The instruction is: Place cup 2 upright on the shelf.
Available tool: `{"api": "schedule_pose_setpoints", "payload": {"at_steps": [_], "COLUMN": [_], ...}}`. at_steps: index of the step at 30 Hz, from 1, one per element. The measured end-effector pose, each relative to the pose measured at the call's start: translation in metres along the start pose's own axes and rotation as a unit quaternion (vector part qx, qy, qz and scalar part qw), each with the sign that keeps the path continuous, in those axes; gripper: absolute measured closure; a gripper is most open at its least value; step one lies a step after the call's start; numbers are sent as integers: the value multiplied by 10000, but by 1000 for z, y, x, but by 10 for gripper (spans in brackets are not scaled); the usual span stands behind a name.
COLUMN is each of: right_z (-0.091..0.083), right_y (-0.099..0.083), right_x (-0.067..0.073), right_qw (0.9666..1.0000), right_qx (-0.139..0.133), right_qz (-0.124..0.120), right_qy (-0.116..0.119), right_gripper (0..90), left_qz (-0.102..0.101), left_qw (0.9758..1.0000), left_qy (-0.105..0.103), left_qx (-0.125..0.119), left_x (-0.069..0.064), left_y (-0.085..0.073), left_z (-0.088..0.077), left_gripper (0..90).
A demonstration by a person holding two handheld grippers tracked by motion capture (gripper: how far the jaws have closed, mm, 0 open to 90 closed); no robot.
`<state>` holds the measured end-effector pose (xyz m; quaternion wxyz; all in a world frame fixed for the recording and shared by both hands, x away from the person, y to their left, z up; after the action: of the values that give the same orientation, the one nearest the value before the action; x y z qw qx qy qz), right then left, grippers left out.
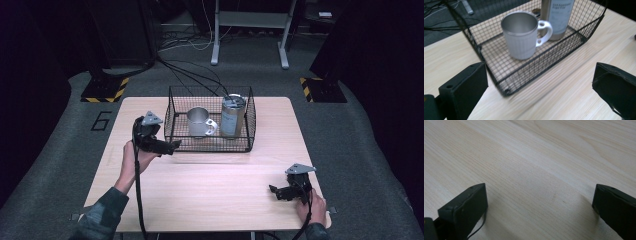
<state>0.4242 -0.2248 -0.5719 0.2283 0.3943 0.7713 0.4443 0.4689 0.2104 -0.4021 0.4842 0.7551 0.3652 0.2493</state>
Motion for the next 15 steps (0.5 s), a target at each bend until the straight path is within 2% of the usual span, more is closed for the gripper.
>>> {"api": "schedule_pose_setpoints", "payload": {"at_steps": [4, 5, 6, 15], "right_z": [0, 0, 0, 0], "right_y": [0, 0, 0, 0], "right_x": [0, 0, 0, 1], "right_qw": [10000, 10000, 10000, 10000], "right_qx": [1, 1, 0, 5], "right_qz": [-1, 0, 1, 32], "right_qy": [0, -1, -1, -11], "right_gripper": [0, 0, 0, 0], "left_qz": [-73, -73, -98, -439], "left_qw": [9999, 9999, 9998, 9981], "left_qy": [104, 104, 180, 360], "left_qx": [28, 28, 34, 251], "left_x": [3, 3, 4, 12], "left_y": [-21, -21, -32, -94], "left_z": [-8, -8, -11, -17], "left_gripper": [0, 0, 0, 0]}}
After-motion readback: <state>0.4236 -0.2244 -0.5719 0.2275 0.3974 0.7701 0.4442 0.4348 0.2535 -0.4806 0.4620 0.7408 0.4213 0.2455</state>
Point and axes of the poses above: each handheld gripper's, and its own axes: z roughly forward along the jaws, y roughly out of its top, x roughly to its left, the point moved 6 cm from there along z, roughly forward along the jaws, and after that the axes turned 14 degrees about -x, right-handed, at the moved point
